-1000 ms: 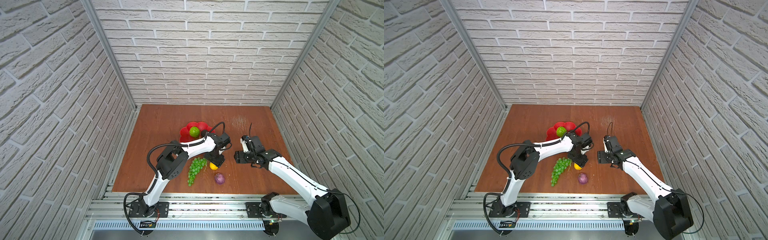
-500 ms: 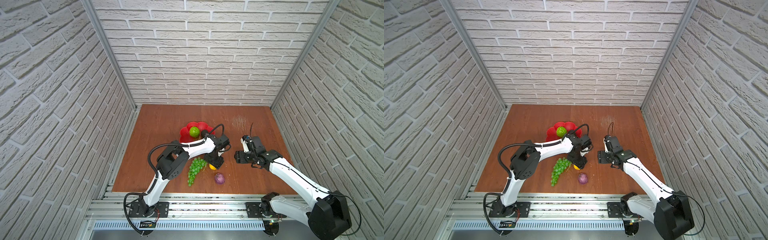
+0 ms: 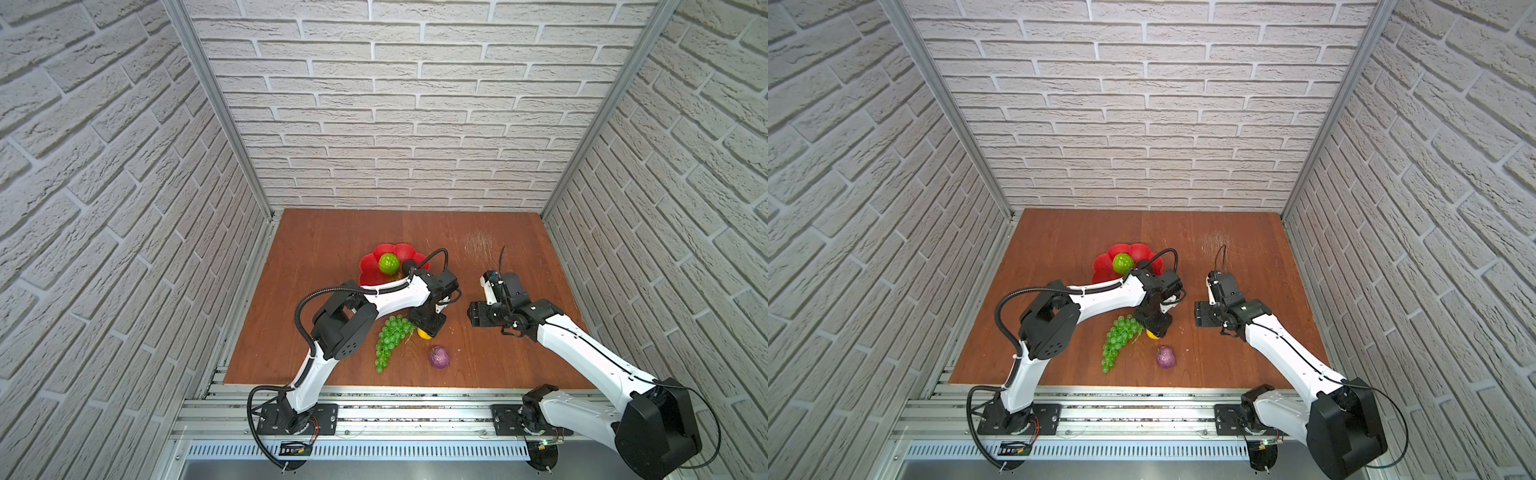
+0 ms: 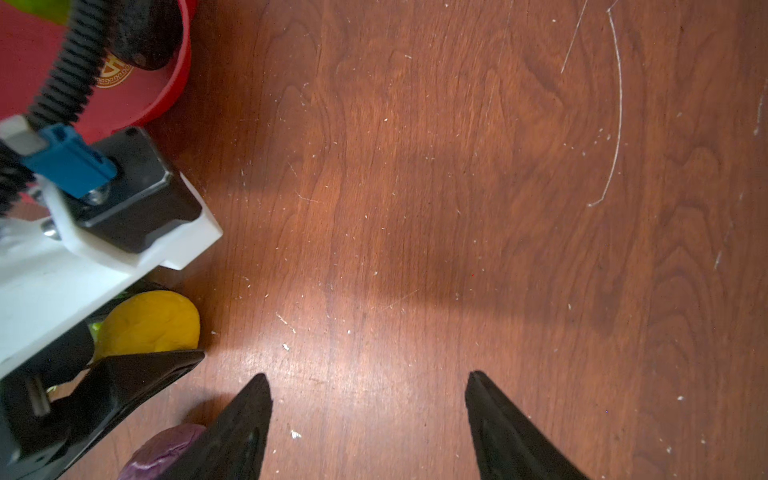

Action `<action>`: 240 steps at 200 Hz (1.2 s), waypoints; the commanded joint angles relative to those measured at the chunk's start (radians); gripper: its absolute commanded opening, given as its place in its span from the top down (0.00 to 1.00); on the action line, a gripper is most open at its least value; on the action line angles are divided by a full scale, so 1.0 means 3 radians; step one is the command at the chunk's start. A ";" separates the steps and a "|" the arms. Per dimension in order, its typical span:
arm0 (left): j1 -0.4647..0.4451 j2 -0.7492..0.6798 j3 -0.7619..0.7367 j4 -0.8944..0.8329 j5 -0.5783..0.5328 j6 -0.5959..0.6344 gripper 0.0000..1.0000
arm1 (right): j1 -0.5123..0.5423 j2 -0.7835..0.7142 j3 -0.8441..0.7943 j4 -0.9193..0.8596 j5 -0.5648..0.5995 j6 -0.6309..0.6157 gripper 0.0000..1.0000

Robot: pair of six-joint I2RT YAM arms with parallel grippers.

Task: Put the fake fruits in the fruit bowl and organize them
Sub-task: 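Lower the left gripper around the yellow lemon and close it, then lift the lemon with the left gripper and carry it over the red bowl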

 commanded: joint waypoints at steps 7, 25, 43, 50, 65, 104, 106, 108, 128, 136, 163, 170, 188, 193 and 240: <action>-0.0012 -0.0144 0.0061 -0.0119 -0.0017 -0.0017 0.54 | -0.0005 0.0023 -0.0046 0.0125 -0.0046 0.0027 0.25; -0.0011 -0.0227 0.0072 -0.0066 -0.0045 -0.0030 0.55 | -0.0005 0.0023 -0.0048 0.0125 -0.0054 0.0019 0.25; 0.0011 -0.0323 0.0110 -0.0021 -0.0036 -0.0059 0.57 | -0.0004 0.0017 -0.0045 0.0125 -0.0044 0.0004 0.25; 0.0032 -0.0362 0.0127 -0.0018 -0.0023 -0.0073 0.58 | -0.0005 0.0007 -0.0043 0.0130 -0.0044 0.0001 0.25; 0.0082 -0.0465 0.0152 -0.0019 0.0005 -0.0093 0.58 | -0.0006 0.0016 -0.0028 0.0161 -0.0053 -0.0008 0.25; 0.0398 -0.0858 0.0094 -0.0034 0.0119 -0.0139 0.58 | -0.0004 0.0078 0.0045 0.0263 -0.0112 -0.0001 0.25; 0.0421 -0.0889 0.0087 -0.0034 0.0118 -0.0136 0.58 | -0.0004 0.0082 0.0047 0.0271 -0.0121 -0.0003 0.25; 0.0445 -0.0910 0.0081 -0.0037 0.0118 -0.0131 0.58 | -0.0002 0.0086 0.0053 0.0275 -0.0131 -0.0007 0.26; 0.0701 -0.1117 -0.0018 -0.0029 0.0114 -0.0116 0.58 | 0.0001 0.0127 0.0076 0.0341 -0.0272 -0.0072 0.27; 0.0822 -0.1159 -0.0040 -0.0042 0.0097 -0.0115 0.58 | 0.0005 0.0126 0.0070 0.0371 -0.0301 -0.0085 0.27; 0.1119 -0.1260 -0.0181 0.0037 -0.0028 -0.0097 0.58 | 0.0018 0.0111 0.0097 0.0427 -0.0369 -0.0100 0.27; 0.1170 -0.1266 -0.0234 0.0084 -0.0050 -0.0099 0.58 | 0.0030 0.0118 0.0129 0.0413 -0.0362 -0.0101 0.27; 0.1284 -0.1266 -0.0364 0.0211 -0.0085 -0.0102 0.58 | 0.0069 0.0148 0.0207 0.0386 -0.0328 -0.0107 0.27; 0.1301 -0.1256 -0.0395 0.0243 -0.0094 -0.0098 0.59 | 0.0083 0.0150 0.0225 0.0381 -0.0322 -0.0110 0.27; 0.1449 -0.1054 -0.0435 0.0452 -0.0203 -0.0001 0.59 | 0.0434 0.0317 0.0418 0.0330 -0.0109 -0.0231 0.27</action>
